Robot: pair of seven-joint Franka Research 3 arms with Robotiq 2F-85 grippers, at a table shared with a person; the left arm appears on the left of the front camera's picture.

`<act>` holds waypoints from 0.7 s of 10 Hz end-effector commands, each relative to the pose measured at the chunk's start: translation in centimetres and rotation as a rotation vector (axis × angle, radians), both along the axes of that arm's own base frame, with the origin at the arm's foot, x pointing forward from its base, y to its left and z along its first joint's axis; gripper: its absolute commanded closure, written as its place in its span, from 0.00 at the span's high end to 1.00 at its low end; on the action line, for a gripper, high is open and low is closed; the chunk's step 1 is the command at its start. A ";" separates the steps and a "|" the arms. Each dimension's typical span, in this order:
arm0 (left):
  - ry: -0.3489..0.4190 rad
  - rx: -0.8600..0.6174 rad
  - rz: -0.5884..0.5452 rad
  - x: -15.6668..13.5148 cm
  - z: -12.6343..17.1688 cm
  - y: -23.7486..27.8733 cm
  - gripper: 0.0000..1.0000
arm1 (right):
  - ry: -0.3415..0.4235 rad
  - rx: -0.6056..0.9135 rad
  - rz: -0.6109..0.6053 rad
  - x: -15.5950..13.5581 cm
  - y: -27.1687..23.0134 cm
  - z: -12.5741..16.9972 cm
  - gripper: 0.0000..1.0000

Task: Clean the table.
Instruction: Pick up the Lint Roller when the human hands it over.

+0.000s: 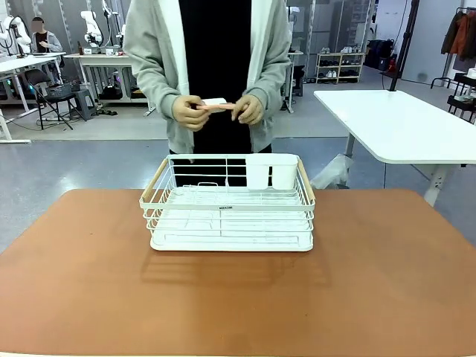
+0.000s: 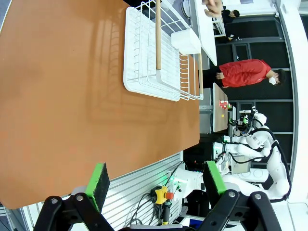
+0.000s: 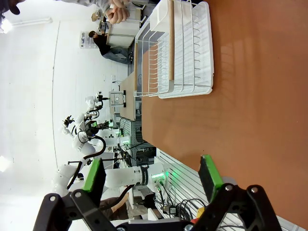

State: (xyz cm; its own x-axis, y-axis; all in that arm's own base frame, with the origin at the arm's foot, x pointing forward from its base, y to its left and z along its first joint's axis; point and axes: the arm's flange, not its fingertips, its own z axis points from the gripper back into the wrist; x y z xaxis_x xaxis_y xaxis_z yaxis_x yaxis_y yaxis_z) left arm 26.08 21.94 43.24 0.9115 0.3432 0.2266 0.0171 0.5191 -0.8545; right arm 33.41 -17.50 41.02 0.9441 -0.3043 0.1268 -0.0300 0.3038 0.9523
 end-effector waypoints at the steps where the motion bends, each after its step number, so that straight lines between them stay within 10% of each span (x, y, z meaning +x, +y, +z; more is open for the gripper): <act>1: -0.018 -0.010 -0.007 -0.2 0.2 0.1 1.00 | -0.009 0.018 -0.006 -0.1 0.2 0.3 1.00; 7: -0.018 -0.010 -0.007 -0.2 0.2 0.1 1.00 | -0.009 0.018 -0.006 -0.1 0.2 0.3 1.00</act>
